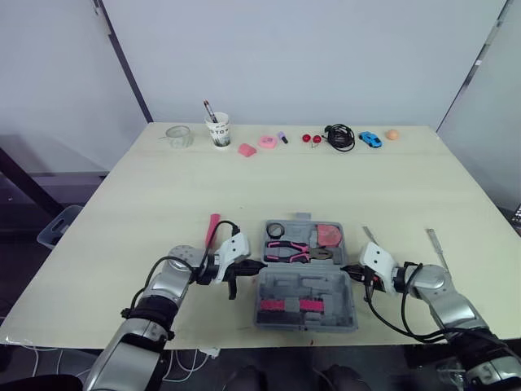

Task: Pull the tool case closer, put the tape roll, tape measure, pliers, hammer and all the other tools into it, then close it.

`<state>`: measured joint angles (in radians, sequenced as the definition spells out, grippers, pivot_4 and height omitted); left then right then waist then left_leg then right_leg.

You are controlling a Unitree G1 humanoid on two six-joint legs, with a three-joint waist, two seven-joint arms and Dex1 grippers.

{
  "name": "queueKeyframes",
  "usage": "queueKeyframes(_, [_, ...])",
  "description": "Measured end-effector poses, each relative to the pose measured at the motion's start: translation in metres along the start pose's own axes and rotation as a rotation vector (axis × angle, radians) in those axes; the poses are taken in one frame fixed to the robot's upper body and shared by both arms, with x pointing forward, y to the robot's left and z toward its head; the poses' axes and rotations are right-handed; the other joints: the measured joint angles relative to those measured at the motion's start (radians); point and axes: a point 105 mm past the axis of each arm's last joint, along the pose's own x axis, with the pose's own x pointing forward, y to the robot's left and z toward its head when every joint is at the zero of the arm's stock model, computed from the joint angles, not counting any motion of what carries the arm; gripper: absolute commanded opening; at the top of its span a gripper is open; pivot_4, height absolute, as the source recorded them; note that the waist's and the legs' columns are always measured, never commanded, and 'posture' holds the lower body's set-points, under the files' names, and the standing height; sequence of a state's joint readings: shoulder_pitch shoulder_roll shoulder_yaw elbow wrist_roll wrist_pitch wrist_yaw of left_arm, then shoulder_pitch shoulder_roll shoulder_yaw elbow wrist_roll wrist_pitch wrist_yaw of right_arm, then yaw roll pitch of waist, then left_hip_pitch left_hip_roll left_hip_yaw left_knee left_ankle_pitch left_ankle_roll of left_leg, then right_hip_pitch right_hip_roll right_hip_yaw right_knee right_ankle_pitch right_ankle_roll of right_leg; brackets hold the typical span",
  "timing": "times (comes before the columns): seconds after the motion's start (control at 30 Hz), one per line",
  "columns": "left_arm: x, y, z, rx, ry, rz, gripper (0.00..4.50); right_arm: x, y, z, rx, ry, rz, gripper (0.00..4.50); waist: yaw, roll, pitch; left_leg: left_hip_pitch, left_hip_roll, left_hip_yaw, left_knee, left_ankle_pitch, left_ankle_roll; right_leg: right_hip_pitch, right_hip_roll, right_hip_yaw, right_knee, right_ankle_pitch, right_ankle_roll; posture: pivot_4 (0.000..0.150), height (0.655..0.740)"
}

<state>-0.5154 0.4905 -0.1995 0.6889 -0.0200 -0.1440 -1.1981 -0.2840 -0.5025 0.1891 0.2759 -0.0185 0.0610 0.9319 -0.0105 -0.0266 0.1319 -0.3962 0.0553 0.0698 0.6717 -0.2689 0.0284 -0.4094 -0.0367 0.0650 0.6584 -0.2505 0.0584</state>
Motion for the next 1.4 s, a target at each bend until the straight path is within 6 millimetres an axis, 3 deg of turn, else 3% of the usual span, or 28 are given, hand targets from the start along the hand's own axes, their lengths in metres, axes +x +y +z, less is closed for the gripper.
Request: queueKeyframes(1.4, [0.006, -0.007, 0.003, -0.007, 0.006, -0.040, 0.05, -0.005, 0.000, -0.002, -0.007, 0.013, 0.018, 0.00, -0.001, 0.000, 0.000, 0.000, 0.000, 0.000, 0.000, 0.000, 0.000, 0.000, 0.000, 0.000, -0.001, 0.000, 0.000, 0.150, 0.7400])
